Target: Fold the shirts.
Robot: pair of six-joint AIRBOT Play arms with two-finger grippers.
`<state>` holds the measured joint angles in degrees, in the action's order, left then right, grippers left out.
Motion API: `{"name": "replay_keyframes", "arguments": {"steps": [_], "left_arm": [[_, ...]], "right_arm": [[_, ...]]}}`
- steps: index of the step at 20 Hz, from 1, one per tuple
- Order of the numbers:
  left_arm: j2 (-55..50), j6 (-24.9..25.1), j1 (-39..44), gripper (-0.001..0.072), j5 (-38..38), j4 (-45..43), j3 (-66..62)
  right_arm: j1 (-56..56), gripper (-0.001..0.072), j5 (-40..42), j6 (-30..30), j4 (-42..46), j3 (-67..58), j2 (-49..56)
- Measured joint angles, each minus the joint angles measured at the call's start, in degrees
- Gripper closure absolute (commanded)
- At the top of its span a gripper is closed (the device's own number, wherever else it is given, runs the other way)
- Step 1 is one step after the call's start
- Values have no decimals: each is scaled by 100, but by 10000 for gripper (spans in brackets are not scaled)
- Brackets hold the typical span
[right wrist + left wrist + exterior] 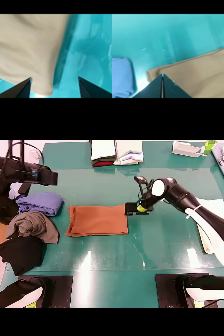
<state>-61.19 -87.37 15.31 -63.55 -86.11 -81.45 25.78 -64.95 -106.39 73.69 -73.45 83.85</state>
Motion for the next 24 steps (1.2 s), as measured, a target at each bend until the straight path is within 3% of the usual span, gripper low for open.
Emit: {"name": "replay_keyframes", "arguments": {"steps": [8,9,12,18,24], "left_arm": [[0,0,129,675,76,11,111],[0,0,133,675,74,7,111],[0,0,140,675,52,15,116],[0,-2,179,676,-48,129,116],[0,24,911,676,103,238,116]], "right_arm": [[39,138,522,-369,-1187,208,800],[92,194,538,-396,-1246,131,914],[260,681,693,-409,-1237,-166,1235],[184,693,459,-420,-197,-975,1268],[-1281,692,-348,-125,973,-1956,437]]}}
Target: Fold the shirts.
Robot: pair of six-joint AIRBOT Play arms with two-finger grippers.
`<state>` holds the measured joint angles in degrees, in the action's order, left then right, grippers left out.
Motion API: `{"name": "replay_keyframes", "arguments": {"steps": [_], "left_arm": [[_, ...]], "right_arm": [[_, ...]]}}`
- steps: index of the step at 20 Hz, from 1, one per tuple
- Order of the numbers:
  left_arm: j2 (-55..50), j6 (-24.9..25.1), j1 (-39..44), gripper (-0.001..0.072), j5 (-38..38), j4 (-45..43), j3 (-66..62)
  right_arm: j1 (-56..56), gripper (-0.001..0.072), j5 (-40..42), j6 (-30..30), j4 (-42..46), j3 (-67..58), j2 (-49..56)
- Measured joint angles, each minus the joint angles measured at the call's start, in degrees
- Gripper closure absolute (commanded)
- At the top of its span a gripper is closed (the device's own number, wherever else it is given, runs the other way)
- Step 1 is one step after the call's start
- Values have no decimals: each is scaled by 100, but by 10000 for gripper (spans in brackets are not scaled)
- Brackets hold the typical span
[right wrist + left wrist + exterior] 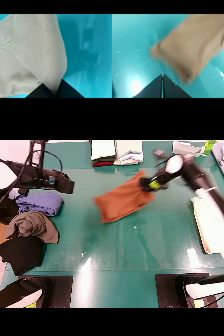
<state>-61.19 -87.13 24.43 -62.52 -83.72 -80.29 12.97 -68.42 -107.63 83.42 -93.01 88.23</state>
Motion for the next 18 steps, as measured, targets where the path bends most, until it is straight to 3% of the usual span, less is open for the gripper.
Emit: {"name": "replay_keyframes", "arguments": {"steps": [10,18], "left_arm": [[0,-151,570,676,483,52,0],[0,-409,592,676,542,61,0]], "right_arm": [[-3884,692,-468,492,133,-326,-688],[-4959,693,-380,804,-472,-601,-627]]}}
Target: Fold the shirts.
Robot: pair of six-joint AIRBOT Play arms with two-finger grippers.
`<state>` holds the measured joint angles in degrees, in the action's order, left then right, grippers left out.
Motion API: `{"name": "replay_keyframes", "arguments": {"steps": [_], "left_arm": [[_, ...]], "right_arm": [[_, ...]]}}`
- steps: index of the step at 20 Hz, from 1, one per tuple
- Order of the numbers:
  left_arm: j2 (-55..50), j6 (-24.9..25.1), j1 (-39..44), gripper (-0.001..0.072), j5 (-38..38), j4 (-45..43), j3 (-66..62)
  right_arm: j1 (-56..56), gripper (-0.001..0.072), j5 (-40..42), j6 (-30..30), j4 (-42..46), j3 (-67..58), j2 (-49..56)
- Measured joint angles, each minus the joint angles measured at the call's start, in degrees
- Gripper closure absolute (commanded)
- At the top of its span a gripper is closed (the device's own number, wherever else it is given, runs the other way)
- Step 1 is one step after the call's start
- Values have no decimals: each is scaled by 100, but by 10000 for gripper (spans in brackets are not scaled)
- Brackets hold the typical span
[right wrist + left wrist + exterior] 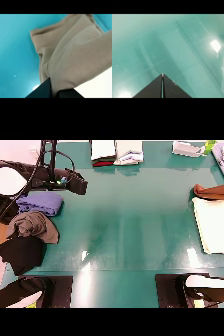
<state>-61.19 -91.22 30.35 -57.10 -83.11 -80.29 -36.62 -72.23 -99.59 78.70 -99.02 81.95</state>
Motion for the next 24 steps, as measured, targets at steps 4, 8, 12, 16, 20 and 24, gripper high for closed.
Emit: {"name": "replay_keyframes", "arguments": {"steps": [4,8,12,16,20,24], "left_arm": [[0,-22,0,676,0,2,0],[0,-26,0,676,-24,2,0],[0,-28,0,675,-70,0,0],[0,-26,0,675,-149,0,0],[0,-2,0,675,-302,0,9],[0,7,0,675,-376,-2,9]], "right_arm": [[-76,693,-190,81,-264,-774,-4],[-142,692,-686,120,-302,-1357,-90],[-175,693,-1038,243,-2,-894,-485],[-299,692,-1211,323,719,439,-1119],[-684,692,-1193,376,1102,2017,-1705],[-997,217,-977,439,1226,3248,-2129]]}}
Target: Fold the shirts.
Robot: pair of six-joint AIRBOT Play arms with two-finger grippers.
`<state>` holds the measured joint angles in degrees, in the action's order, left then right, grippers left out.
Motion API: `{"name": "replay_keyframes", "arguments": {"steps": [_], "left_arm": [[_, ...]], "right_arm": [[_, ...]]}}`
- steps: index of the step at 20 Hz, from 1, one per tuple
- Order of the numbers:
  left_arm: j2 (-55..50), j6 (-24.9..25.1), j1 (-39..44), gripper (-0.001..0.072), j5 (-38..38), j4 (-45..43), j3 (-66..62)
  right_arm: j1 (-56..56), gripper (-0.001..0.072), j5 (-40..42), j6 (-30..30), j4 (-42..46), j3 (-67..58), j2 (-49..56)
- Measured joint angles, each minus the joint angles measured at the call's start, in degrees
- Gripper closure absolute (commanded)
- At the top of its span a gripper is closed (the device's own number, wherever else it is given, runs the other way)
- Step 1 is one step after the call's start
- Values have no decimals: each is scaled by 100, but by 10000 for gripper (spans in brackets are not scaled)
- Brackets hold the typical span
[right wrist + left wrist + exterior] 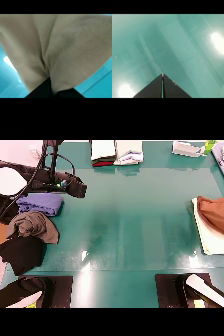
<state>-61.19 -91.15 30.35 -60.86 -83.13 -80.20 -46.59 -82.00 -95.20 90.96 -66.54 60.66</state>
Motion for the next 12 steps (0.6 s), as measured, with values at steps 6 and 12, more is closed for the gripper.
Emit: {"name": "replay_keyframes", "arguments": {"steps": [6,12], "left_arm": [[0,13,0,675,-22,0,0],[0,11,0,674,0,0,0]], "right_arm": [[-372,38,116,28,-90,236,-184],[990,39,234,33,-1519,-538,-208]]}}
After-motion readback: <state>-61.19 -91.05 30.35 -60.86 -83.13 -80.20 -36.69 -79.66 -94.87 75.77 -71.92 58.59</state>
